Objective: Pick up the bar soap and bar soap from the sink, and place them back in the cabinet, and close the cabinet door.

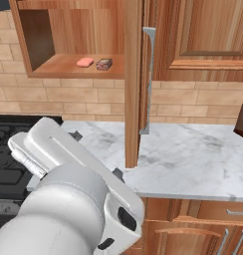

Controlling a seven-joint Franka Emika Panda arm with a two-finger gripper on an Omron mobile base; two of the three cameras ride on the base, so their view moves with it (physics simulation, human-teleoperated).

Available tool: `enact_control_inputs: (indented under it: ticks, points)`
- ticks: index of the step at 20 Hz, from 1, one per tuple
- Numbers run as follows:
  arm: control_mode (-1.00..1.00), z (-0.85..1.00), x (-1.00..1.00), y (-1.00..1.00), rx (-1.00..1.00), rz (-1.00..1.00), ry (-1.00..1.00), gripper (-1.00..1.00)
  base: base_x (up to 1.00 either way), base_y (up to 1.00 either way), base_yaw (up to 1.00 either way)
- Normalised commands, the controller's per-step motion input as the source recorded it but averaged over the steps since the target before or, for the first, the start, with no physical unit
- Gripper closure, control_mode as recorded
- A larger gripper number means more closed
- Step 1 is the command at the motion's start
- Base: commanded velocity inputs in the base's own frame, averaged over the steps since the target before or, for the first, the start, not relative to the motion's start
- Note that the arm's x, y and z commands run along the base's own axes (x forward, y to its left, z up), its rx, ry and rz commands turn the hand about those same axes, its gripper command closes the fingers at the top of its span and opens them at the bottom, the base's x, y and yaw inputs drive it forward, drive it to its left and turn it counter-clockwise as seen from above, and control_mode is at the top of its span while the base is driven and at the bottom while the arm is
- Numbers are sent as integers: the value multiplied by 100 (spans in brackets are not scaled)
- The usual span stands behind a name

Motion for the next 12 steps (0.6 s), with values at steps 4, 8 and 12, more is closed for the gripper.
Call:
enact_control_inputs:
  ticks: [4,8,12]
  points:
    - [-100,-12,33,-35,1,0,-4,-100,0,0,0]
    - [-100,-1,18,-36,4,0,-1,-100,0,0,0]
    - [-100,-3,22,-34,4,0,0,-100,0,0,0]
